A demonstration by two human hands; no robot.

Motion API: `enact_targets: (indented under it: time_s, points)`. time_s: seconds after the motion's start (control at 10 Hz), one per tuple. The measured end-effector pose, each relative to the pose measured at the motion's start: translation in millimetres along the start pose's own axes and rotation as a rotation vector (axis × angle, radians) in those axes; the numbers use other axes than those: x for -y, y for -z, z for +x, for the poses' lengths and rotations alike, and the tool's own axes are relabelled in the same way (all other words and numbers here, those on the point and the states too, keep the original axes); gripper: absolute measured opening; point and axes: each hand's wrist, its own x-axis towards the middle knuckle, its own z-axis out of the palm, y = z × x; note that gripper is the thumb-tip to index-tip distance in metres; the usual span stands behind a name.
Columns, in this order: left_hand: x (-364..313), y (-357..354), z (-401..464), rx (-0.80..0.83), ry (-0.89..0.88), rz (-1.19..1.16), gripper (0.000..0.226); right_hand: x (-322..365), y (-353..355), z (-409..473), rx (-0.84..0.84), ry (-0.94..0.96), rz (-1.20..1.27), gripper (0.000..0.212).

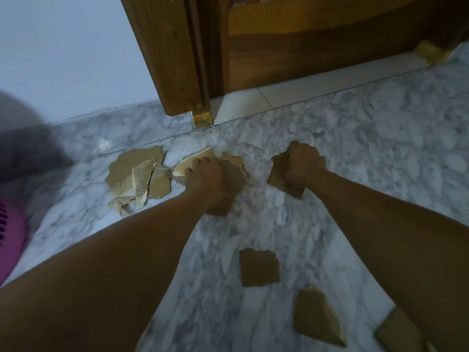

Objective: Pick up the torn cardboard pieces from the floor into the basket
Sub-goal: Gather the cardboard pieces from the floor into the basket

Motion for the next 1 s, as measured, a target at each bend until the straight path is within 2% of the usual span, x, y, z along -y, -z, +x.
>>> enact_targets:
  time_s: [0.1,0.2,0.3,0.4,0.5,0.6,0.7,0.8,0.9,1.0]
  points:
    - [13.8,8.6,12.0,-0.039,0.004,0.098,0.077,2.3,0.6,19.2,0.088,-0.018,-0.098,0.059]
    - [25.5,10.6,28.7,0.067,0.082,0.098,0.085,-1.7,0.6,38.2,0.249,-0.045,-0.108,0.095]
    - [31.8,11.6,43.9,0.213,0.14,0.041,0.094,-10.0,1.5,48.4,0.332,-0.017,-0.024,0.107]
    - [35.2,9.3,49.4,0.231,0.135,0.004,0.094,-15.5,1.2,46.4,0.296,-0.015,0.023,0.104]
    - [28.7,5.9,41.6,0.181,0.086,-0.042,0.087,-17.9,-3.3,39.1,0.278,-0.035,0.072,0.101]
    - [23.4,4.2,29.5,0.088,0.039,-0.126,0.084,-19.0,-6.3,27.9,0.19,-0.034,0.108,0.083]
    - [18.9,8.0,7.0,0.026,-0.026,-0.251,0.076,-13.9,-7.1,8.5,0.151,0.015,0.13,0.081]
    - [15.4,15.4,-24.6,-0.034,-0.068,-0.264,0.056,-4.6,-5.1,-17.2,0.271,0.068,0.151,0.087]
    - [24.5,28.4,-54.1,-0.01,-0.066,-0.244,0.048,6.3,2.2,-40.8,0.316,0.101,0.225,0.085]
    - [43.0,56.9,-75.5,-0.04,-0.035,-0.234,0.049,23.0,22.4,-62.1,0.321,0.14,0.314,0.061]
